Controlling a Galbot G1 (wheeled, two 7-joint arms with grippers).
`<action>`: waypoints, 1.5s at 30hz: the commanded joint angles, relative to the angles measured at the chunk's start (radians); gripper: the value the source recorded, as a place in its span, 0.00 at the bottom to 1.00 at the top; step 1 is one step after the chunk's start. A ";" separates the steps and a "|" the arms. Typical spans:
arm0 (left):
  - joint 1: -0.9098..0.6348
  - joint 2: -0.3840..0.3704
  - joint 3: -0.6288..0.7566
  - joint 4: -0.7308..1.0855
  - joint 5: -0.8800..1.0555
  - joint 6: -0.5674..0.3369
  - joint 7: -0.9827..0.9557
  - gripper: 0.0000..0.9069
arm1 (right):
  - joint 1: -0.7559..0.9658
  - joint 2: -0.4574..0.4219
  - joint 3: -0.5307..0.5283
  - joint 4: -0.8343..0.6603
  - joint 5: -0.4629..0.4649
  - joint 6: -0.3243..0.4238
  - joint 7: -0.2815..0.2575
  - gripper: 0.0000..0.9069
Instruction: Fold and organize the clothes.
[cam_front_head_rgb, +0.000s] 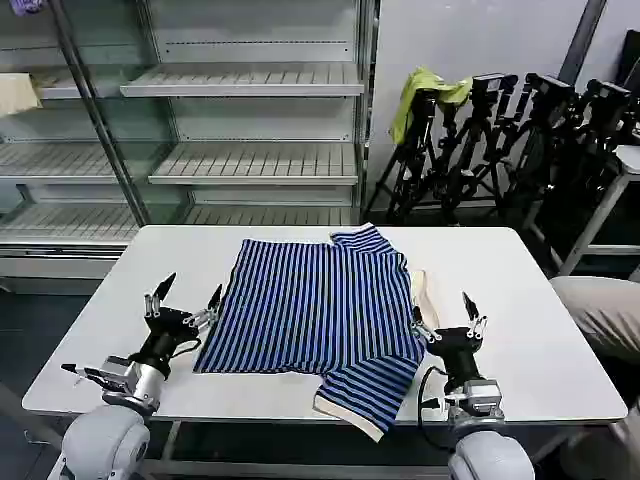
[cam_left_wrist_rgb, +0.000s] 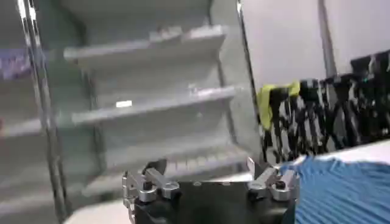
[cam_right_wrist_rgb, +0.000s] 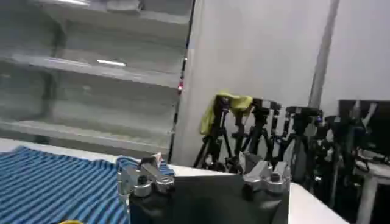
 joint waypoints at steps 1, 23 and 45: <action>0.077 0.013 -0.003 -0.024 -0.059 0.081 -0.021 1.00 | -0.055 -0.005 -0.037 0.048 0.027 0.000 0.023 1.00; 0.165 0.032 -0.023 -0.079 -0.143 0.346 -0.068 1.00 | -0.235 -0.036 -0.151 0.088 -0.042 -0.113 0.087 1.00; 0.154 0.029 -0.065 -0.050 -0.200 0.345 -0.068 1.00 | -0.257 -0.027 -0.195 0.066 -0.022 -0.137 0.138 1.00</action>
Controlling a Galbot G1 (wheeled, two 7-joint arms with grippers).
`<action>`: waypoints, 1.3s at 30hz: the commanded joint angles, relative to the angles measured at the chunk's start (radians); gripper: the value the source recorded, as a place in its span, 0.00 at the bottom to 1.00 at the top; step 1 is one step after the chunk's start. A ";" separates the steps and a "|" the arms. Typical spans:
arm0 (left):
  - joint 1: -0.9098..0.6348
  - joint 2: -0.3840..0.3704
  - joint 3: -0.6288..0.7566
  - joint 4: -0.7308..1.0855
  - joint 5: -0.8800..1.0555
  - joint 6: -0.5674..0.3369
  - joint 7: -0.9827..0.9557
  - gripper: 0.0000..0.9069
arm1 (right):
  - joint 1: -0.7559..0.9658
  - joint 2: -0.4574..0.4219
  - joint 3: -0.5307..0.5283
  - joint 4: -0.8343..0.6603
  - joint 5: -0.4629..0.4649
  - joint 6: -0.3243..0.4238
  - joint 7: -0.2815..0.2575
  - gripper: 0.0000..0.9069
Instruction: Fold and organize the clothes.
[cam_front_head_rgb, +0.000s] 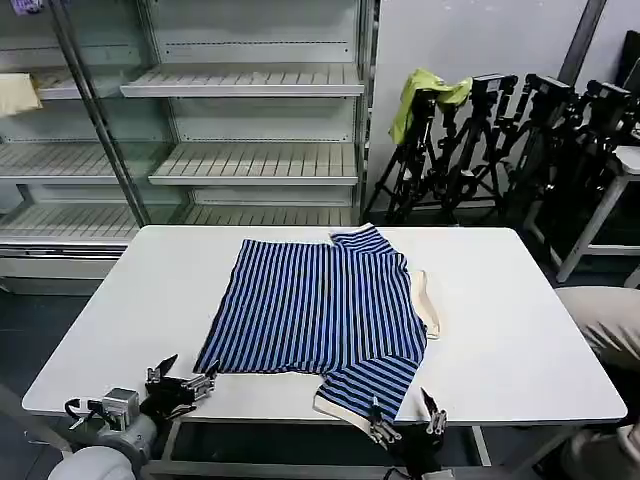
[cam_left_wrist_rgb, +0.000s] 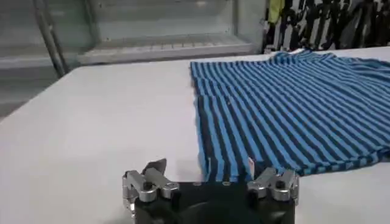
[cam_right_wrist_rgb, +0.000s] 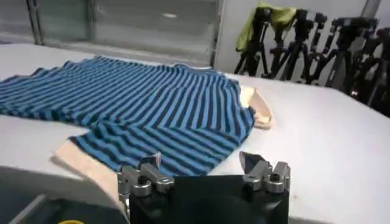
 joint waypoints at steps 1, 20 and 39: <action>0.000 0.001 -0.008 0.005 -0.015 0.010 -0.003 1.00 | -0.007 -0.001 -0.009 -0.002 0.002 -0.009 0.007 1.00; 0.007 -0.007 -0.009 0.005 -0.016 0.011 0.000 0.02 | -0.012 0.009 -0.009 -0.008 0.061 -0.035 0.021 0.00; 0.000 -0.023 0.008 -0.001 -0.016 0.001 0.005 0.02 | 0.022 0.001 -0.018 -0.021 0.119 -0.014 -0.011 0.00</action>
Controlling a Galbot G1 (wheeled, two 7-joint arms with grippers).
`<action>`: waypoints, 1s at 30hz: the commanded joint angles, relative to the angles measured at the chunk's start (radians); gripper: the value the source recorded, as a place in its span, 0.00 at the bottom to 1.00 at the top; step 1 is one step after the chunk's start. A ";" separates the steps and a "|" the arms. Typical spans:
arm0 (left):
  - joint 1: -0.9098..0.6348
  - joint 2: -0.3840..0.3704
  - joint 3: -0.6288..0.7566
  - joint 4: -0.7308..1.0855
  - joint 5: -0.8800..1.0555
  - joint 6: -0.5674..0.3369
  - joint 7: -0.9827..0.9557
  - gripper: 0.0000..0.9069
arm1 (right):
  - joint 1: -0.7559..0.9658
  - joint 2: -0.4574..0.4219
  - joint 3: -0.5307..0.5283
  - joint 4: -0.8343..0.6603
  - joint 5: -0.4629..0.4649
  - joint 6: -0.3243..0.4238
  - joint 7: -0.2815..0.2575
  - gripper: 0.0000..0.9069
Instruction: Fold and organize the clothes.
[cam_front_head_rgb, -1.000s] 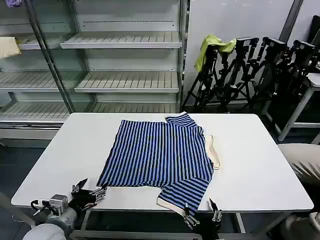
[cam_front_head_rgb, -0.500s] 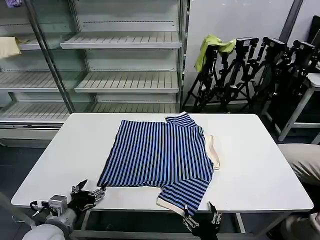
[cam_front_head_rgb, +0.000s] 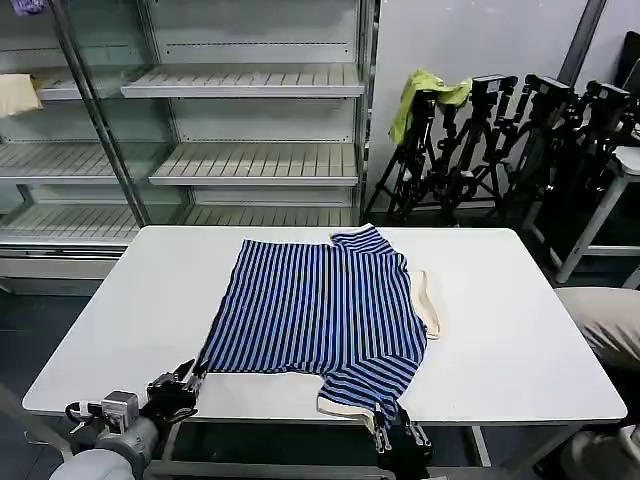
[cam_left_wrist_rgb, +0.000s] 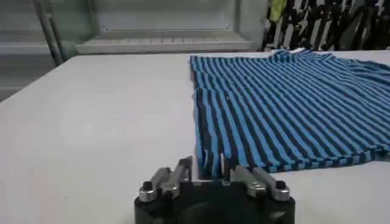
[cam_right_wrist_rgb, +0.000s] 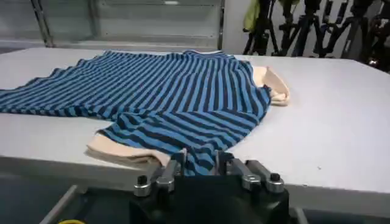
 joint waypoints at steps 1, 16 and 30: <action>0.000 -0.001 0.000 0.000 0.001 0.000 -0.001 0.02 | -0.002 0.001 -0.006 -0.001 0.011 0.008 -0.001 0.00; -0.114 0.007 0.028 0.006 -0.018 -0.059 0.000 0.03 | 0.115 -0.033 0.089 0.028 0.105 0.108 -0.096 0.00; -0.237 0.011 0.061 0.101 -0.082 -0.042 -0.016 0.03 | 0.407 -0.094 0.143 -0.104 0.289 0.024 -0.175 0.00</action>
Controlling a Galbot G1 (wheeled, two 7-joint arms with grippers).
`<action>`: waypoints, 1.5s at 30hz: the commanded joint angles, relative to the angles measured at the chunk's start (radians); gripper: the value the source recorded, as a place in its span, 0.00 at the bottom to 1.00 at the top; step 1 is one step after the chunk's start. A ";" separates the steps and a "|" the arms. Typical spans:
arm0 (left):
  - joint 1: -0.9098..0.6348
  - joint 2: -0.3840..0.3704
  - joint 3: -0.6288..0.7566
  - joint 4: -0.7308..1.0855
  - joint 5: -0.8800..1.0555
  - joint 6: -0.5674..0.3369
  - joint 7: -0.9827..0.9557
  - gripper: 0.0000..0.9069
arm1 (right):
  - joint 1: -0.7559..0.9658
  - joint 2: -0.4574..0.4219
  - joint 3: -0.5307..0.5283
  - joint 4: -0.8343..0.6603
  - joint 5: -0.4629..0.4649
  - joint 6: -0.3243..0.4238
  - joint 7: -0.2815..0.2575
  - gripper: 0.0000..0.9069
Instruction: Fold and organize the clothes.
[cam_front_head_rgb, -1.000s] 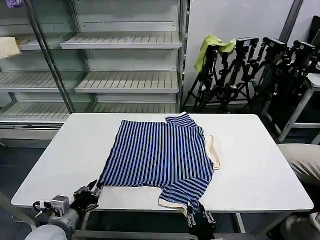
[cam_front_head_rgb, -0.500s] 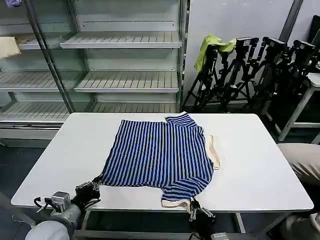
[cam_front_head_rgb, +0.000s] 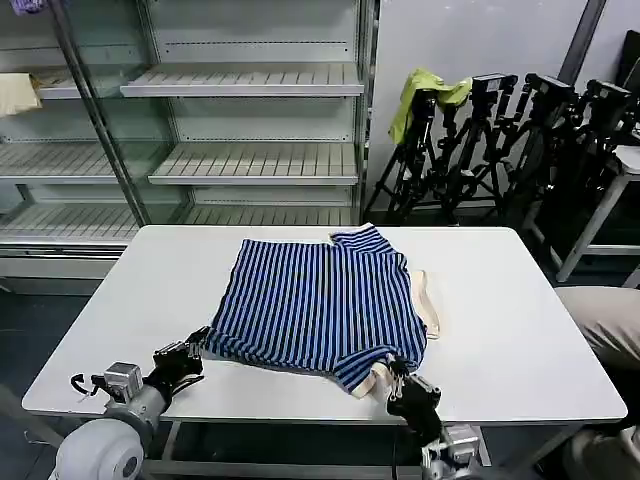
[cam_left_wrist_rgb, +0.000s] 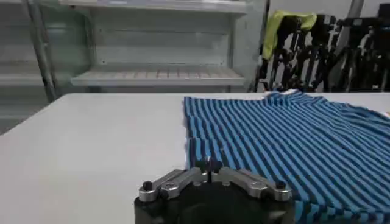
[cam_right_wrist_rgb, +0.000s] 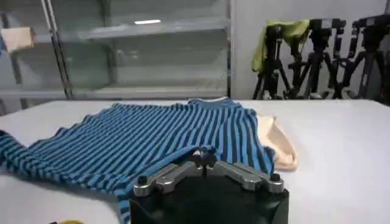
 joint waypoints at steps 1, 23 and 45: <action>-0.058 0.001 0.009 0.040 -0.023 -0.001 -0.003 0.03 | 0.122 -0.016 0.019 -0.048 0.075 -0.022 -0.026 0.00; -0.192 0.008 0.067 0.163 -0.025 -0.001 0.016 0.03 | 0.257 -0.038 0.015 -0.236 0.066 -0.018 -0.085 0.00; -0.331 0.030 0.165 0.271 0.027 -0.041 0.086 0.03 | 0.232 -0.039 0.037 -0.262 0.032 -0.018 -0.117 0.00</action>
